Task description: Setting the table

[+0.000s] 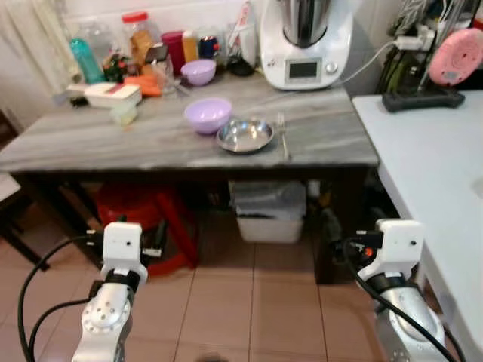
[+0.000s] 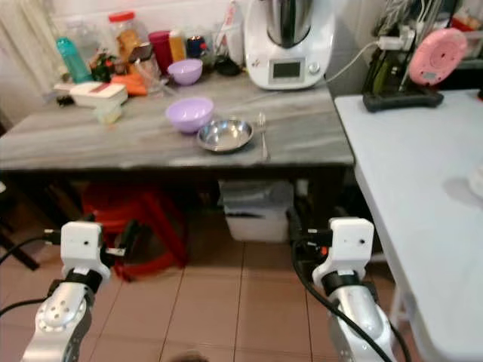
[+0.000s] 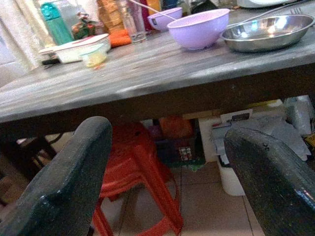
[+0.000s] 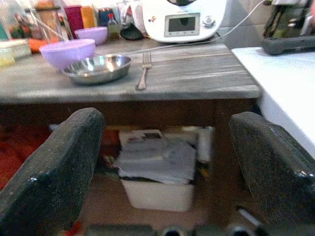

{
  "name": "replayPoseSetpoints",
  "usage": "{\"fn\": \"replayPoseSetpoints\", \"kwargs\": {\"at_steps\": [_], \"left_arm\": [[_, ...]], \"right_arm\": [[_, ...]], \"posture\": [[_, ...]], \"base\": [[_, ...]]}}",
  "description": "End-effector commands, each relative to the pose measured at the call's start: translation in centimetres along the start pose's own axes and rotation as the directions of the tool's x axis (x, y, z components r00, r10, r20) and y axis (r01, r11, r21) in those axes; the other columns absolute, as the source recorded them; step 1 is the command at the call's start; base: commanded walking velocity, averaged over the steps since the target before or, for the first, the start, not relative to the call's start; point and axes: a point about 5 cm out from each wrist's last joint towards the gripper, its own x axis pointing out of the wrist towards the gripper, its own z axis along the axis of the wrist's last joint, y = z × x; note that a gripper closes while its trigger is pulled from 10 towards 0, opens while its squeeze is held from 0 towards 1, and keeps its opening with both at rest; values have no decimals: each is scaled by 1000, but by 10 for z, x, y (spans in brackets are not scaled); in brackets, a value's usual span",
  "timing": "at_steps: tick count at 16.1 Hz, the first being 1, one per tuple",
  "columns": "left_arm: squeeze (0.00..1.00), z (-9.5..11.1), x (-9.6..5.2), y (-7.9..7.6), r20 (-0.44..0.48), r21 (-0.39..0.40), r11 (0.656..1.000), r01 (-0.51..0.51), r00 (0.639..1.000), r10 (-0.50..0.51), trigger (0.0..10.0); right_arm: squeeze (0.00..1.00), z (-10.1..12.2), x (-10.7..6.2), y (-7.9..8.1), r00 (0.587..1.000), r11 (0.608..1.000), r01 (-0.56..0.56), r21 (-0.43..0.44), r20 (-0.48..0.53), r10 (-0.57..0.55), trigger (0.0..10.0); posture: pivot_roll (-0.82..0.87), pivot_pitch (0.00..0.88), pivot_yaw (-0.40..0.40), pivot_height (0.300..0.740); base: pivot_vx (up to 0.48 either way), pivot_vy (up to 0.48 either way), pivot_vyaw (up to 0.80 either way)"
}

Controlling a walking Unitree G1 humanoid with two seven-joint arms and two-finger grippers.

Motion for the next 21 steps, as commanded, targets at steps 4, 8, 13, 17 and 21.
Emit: {"fn": "replayPoseSetpoints", "kwargs": {"at_steps": [4,8,13,17,21], "left_arm": [[0,3,3,3,7,22,1000,7,1000,-7,10000],[0,7,5,1,34,-9,1000,23,999,-23,10000],[0,9,5,-3,39,-12,998,65,997,-65,10000],[0,11,7,-6,44,-28,996,80,996,-79,10000],[0,11,7,-8,45,-34,995,93,995,-91,10000]], "right_arm": [[0,2,5,7,1000,1000,-19,8,8,19,10000],[0,1,8,7,1000,999,-14,-51,-5,14,10000],[0,4,6,8,999,999,-47,-16,15,47,10000],[0,2,7,3,1000,1000,-15,6,3,15,10000],[0,-5,8,-3,997,998,51,-40,-49,-53,10000]], "posture": [[-72,26,120,740],[-70,29,122,740],[-69,33,124,740],[-70,34,124,740],[-73,34,124,740]], "base": [[-308,0,0],[-69,0,0],[0,-69,86],[0,-390,109],[0,-392,0]]}}
